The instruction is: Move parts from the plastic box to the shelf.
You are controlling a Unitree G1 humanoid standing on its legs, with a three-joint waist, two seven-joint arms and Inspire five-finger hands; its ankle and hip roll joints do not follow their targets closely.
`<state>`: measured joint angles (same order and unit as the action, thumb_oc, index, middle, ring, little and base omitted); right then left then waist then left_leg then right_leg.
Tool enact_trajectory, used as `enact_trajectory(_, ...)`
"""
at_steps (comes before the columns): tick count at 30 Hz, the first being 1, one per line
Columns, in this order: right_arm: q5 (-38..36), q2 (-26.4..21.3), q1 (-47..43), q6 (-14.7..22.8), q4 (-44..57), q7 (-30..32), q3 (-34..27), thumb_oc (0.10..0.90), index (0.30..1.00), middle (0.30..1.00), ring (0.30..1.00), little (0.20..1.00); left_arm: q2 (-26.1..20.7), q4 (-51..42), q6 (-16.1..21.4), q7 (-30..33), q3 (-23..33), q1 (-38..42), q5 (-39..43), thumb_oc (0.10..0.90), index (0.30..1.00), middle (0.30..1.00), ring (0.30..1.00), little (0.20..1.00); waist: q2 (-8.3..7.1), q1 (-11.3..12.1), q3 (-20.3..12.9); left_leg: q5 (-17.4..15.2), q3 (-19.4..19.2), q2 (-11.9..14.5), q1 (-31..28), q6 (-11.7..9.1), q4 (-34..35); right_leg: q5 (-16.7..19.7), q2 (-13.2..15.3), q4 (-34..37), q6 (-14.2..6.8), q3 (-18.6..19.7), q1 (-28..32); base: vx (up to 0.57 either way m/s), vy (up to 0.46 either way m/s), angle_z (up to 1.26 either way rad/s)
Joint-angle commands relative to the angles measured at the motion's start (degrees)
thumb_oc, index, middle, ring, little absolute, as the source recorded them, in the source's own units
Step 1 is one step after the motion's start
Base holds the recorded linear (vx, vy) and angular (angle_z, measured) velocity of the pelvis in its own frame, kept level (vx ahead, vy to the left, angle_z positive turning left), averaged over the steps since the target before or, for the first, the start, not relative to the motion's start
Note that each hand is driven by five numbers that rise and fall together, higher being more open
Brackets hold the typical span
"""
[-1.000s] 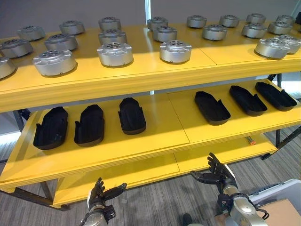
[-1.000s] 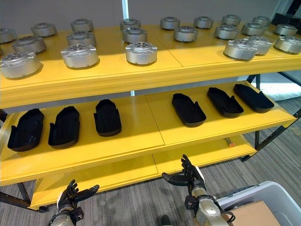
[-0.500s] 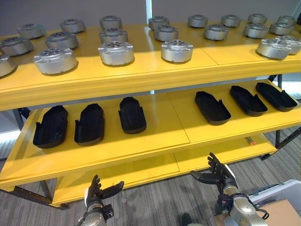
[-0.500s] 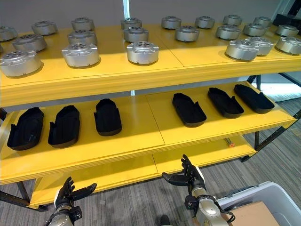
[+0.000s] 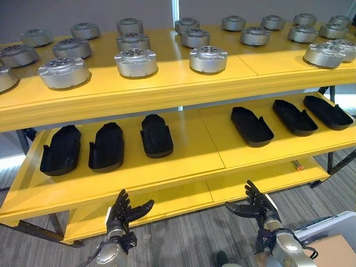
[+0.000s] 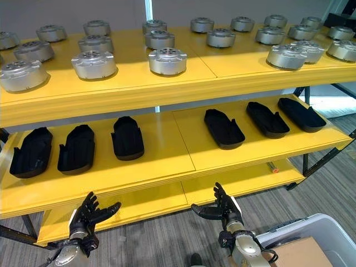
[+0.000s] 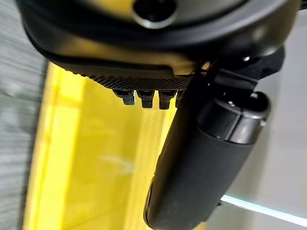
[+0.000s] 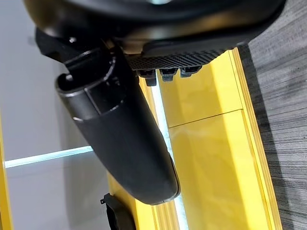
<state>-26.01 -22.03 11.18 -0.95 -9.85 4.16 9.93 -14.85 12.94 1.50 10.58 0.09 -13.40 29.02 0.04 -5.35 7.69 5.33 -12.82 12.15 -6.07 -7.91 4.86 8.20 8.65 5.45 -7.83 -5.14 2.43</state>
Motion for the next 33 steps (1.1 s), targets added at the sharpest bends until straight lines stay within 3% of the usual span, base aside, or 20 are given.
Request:
enact_trajectory(1,-0.84,0.28,-5.44,5.01,5.77,-0.57,-4.09,0.900,1.000,1.000,1.000,1.000,-4.93,-2.30,3.54,-0.74,2.65,5.21,1.60,0.900,1.000,1.000,1.000,1.000,-1.83,0.10,0.44,-4.10,-2.43,1.66,-3.63,0.52,0.14,-4.17,3.19,-0.45,-2.71,-2.87,2.98,0.00,0.000,0.00)
enact_trajectory(14,-0.83,0.20,-5.45,5.49,5.23,-0.63,-4.22,0.900,1.000,1.000,1.000,1.000,-4.12,-1.87,2.88,-6.83,1.28,4.36,4.88,0.900,1.000,1.000,1.000,1.000,-1.65,-0.21,0.67,-4.20,-2.89,1.64,-3.62,0.58,0.14,-4.01,3.28,-0.45,-2.75,-2.48,2.48,0.00,0.000,0.00)
enact_trajectory(23,-0.75,0.21,-4.92,5.31,5.41,-0.87,-4.50,0.900,1.000,1.000,1.000,1.000,-4.44,-2.01,4.91,-4.23,3.50,4.54,5.20,0.900,1.000,1.000,1.000,1.000,-1.66,-0.35,0.48,-4.22,-3.00,1.47,-3.67,0.67,0.14,-4.02,3.29,-0.45,-2.73,-2.26,2.48,0.00,0.000,0.00)
enact_trajectory(33,-0.31,0.37,-4.96,3.79,4.85,-0.37,-4.28,0.900,1.000,1.000,1.000,1.000,-3.91,-0.90,4.35,-3.30,4.22,4.79,4.60,0.900,1.000,1.000,1.000,1.000,-1.68,-0.50,0.25,-4.26,-3.03,1.56,-3.77,0.58,0.14,-4.08,3.23,-0.45,-2.73,-2.00,2.42,0.00,0.000,0.00)
